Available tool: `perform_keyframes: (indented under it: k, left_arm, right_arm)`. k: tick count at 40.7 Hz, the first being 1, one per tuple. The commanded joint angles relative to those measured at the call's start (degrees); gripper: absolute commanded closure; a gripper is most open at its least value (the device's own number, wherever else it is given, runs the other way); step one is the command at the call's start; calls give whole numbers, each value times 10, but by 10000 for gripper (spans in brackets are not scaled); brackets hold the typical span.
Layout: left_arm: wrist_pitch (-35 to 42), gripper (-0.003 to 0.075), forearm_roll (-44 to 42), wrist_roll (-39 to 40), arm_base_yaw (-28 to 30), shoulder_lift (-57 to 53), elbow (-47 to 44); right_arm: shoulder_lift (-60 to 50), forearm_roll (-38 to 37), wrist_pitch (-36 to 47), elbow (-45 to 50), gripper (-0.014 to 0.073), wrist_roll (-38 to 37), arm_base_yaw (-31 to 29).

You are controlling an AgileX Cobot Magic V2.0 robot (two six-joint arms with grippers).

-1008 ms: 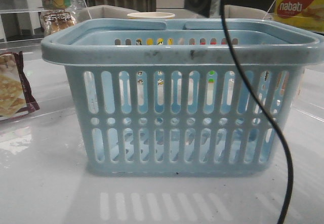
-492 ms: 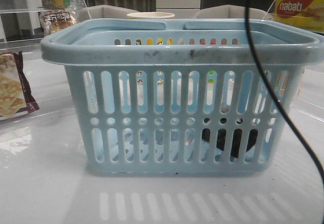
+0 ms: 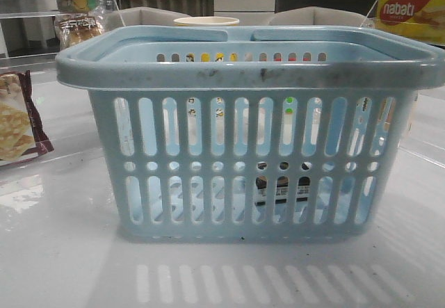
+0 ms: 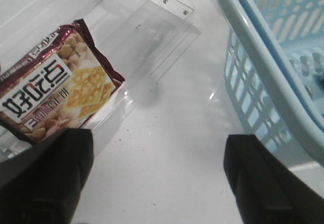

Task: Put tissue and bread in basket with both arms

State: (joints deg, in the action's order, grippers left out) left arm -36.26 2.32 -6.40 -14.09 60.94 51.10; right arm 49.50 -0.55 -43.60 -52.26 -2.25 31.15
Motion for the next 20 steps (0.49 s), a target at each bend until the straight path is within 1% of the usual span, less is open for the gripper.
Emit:
perform_keyframes:
  k: [1,9,20]
  left_arm:
    - [49,139,7,5,13,50,61]
    - [56,139,8,5,39,166,165]
    - [88,139,10,5,64,320,306]
  right_arm:
    - [-26,-9,35,-7,3,7,0]
    - [-34,-9,14,-7,3,7,0]
    - [-33,-9,5,-7,2,7,0]
